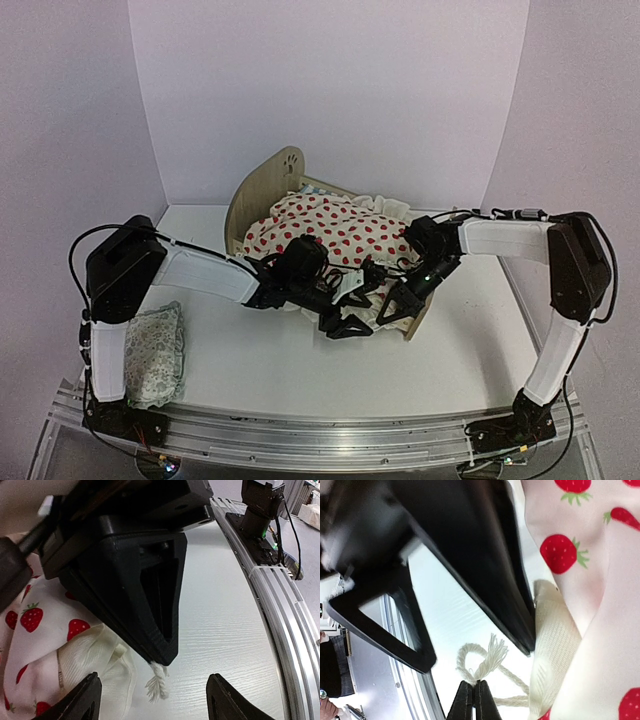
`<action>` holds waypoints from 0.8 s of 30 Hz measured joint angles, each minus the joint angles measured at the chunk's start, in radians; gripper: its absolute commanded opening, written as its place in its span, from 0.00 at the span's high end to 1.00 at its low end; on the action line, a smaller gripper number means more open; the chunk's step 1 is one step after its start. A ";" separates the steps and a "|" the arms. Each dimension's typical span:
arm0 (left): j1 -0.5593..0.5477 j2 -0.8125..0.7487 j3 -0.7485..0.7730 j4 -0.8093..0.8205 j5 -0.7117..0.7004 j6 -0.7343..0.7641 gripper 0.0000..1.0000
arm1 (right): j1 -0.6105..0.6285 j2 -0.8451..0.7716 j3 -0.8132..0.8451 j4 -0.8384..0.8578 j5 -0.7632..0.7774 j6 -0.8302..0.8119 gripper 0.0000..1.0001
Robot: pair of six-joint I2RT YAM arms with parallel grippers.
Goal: Set up the pet bed
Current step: Tie the right ropes of the mattress at the bed frame base.
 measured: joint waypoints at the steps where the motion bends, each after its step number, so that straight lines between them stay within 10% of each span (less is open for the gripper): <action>1: 0.001 -0.017 -0.014 0.001 -0.013 -0.001 0.26 | 0.000 0.003 0.000 -0.003 0.000 0.000 1.00; 14: -0.015 -0.314 -0.219 0.002 -0.156 -0.069 0.36 | 0.002 0.055 0.056 -0.025 0.004 0.040 1.00; 24: -0.138 -0.212 -0.239 0.089 -0.218 -0.156 0.58 | -0.008 0.071 0.075 -0.027 0.010 0.080 1.00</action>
